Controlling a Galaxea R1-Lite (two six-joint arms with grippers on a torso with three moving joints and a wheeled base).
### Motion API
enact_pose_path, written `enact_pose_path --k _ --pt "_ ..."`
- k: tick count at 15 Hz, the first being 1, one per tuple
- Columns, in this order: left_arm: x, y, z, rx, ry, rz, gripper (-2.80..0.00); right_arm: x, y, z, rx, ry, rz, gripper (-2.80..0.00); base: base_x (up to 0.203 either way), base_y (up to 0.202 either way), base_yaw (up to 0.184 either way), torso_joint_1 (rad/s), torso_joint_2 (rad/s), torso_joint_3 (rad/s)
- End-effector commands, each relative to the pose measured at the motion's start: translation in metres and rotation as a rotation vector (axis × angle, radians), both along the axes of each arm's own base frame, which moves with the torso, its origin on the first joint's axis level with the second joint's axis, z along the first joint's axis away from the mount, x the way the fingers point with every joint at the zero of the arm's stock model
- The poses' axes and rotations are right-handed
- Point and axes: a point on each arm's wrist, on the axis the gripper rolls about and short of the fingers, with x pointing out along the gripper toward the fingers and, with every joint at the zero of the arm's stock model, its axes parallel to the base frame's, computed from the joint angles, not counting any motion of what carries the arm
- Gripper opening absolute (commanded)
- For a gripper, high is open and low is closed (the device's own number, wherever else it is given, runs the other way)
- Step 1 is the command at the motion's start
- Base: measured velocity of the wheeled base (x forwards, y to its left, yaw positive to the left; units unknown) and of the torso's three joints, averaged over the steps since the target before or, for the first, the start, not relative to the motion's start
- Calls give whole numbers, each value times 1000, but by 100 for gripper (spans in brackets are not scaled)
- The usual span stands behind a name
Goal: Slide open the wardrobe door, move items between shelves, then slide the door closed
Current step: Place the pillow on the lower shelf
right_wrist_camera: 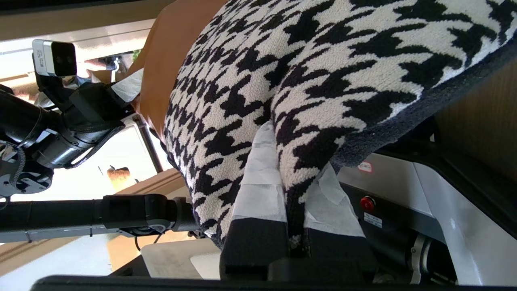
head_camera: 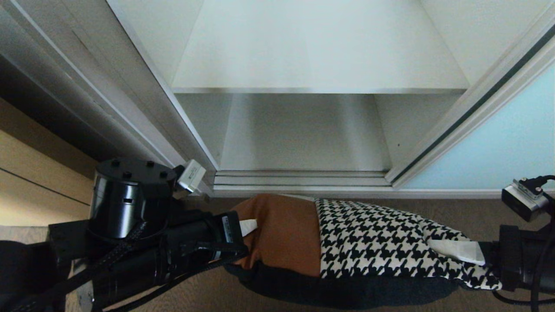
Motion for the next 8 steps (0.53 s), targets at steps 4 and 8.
enact_pose_path --k 4,8 --pt "3 -2 -10 22 30 -3 -280 3 1 -2 2 15 4 -280 0 0 0 3 2 -200" --pt "1 -1 -5 10 15 -2 -280 4 1 -1 1 13 4 -280 0 0 0 2 3 -199"
